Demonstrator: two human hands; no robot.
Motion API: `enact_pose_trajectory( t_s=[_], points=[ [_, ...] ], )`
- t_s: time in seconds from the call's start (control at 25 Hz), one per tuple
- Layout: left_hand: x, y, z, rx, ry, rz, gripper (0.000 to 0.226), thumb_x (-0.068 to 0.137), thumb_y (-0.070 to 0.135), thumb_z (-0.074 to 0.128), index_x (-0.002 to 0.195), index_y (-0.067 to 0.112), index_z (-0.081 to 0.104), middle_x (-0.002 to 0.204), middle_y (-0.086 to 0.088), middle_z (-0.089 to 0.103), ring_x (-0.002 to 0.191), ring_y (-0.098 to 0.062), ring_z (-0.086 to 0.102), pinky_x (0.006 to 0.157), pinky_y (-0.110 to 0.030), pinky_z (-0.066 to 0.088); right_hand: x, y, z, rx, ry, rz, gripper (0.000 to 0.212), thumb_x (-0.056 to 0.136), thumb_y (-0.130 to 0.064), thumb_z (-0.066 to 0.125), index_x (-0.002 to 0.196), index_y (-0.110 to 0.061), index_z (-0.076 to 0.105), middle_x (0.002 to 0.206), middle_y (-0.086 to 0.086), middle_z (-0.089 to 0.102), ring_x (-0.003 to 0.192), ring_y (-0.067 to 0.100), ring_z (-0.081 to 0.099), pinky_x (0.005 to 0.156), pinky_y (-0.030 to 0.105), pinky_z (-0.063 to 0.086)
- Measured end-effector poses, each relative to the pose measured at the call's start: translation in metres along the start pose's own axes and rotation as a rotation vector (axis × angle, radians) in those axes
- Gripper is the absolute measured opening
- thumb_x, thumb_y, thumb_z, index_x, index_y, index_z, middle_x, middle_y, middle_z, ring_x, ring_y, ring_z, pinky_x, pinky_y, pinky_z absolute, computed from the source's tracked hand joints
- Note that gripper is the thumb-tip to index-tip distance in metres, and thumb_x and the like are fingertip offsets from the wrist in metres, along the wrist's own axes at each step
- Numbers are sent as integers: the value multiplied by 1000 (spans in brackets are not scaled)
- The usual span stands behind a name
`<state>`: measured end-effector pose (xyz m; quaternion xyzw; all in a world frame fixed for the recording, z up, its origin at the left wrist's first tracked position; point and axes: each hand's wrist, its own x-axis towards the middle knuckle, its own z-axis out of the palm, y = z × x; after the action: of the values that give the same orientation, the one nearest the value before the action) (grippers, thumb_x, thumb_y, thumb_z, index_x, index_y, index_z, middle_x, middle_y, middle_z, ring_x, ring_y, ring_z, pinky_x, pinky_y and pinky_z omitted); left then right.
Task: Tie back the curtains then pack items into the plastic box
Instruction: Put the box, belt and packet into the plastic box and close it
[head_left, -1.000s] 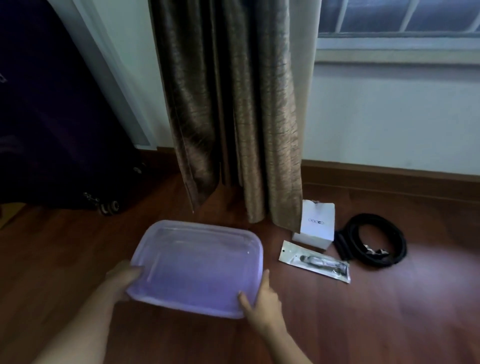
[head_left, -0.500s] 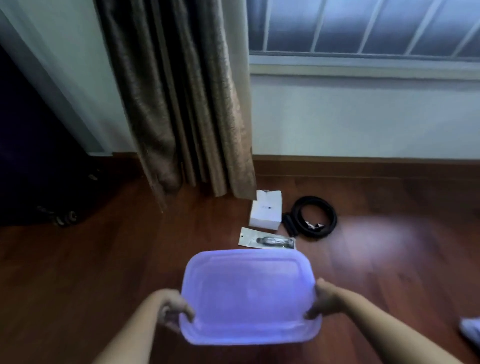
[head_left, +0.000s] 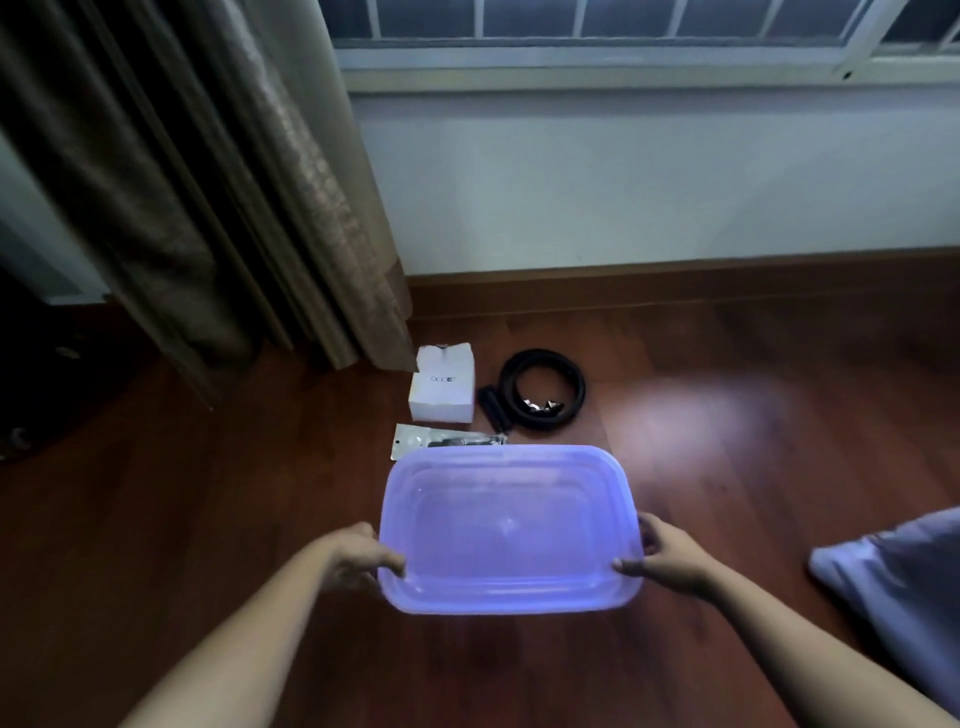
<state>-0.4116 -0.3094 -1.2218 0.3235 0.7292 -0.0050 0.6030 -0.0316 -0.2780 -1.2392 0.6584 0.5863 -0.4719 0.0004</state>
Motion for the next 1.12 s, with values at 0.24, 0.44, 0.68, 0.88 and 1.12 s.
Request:
enact_pose_trajectory(
  t_s=[0.24,0.44,0.68,0.88,1.12],
  points=[
    [-11,-8,7,37,-6,-76,85,78,29,74,141,6,21,128,-20,50,96,-30,63,73,-34,50,2,13,-4,148,-22,-19,61,79,-21,73,133,-23,43,112,1,63,97,15,63,82,30,52],
    [-24,29,16,309,606,451,89,87,45,59,150,7,9,154,-16,20,141,-28,25,111,-34,25,-9,14,-9,187,-79,31,39,79,3,56,111,-16,63,90,1,70,68,3,62,63,17,48],
    [-11,49,142,830,413,936,78,89,54,42,145,2,27,153,-13,27,141,-23,28,113,-30,25,-5,40,15,247,122,-15,18,71,-6,70,87,-14,67,73,3,67,60,9,57,60,23,49],
    [15,49,200,1047,440,961,90,61,76,43,117,9,66,122,-10,65,111,-27,63,77,-44,55,-10,50,24,433,26,42,17,67,-4,69,80,-8,59,66,3,60,51,6,53,50,18,44],
    [35,44,210,1104,496,1081,66,80,53,42,122,2,51,118,-13,66,108,-37,63,78,-51,54,1,52,27,351,135,-18,19,77,1,67,77,-16,59,69,0,62,64,12,55,65,24,48]
  ],
)
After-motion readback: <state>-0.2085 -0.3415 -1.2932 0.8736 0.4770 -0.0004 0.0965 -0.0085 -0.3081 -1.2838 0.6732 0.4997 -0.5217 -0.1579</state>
